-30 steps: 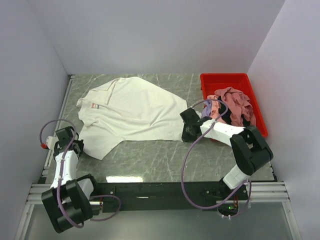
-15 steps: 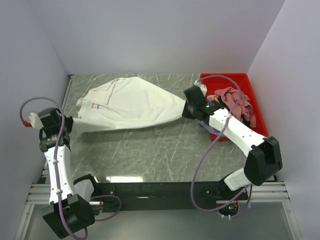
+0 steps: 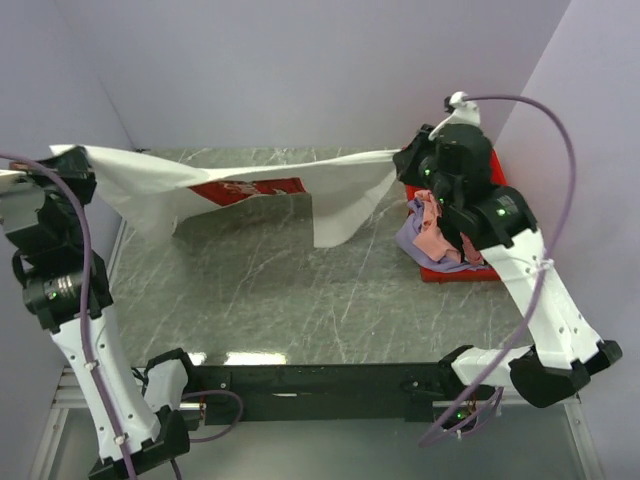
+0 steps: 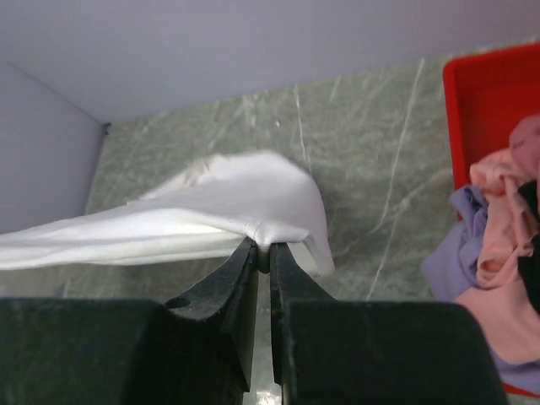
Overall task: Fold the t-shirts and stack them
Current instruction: Flatten the tshirt out
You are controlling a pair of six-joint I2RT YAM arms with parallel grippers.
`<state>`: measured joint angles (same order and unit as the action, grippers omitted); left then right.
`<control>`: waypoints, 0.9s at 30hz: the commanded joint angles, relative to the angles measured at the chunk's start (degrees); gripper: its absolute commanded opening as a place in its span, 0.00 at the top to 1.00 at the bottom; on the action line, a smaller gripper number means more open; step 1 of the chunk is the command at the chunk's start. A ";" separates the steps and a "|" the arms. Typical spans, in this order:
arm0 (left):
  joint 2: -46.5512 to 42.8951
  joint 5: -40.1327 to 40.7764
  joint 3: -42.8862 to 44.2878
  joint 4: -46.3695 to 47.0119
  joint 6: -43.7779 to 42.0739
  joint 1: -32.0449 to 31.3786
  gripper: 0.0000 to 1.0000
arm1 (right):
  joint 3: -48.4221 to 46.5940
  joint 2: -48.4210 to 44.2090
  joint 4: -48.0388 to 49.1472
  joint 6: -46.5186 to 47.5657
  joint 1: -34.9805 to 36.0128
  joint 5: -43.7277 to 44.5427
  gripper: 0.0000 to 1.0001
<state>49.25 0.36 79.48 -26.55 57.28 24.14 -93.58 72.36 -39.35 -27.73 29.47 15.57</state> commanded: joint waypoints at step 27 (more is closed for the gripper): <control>-3.21 15.47 33.82 13.36 -24.93 -13.33 0.99 | -6.10 -25.60 -9.60 2.94 -0.38 -14.27 1.00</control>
<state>43.72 16.12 115.26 -16.19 34.24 10.98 -102.37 45.04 -49.21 -25.06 29.47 -1.65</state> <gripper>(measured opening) 0.018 0.130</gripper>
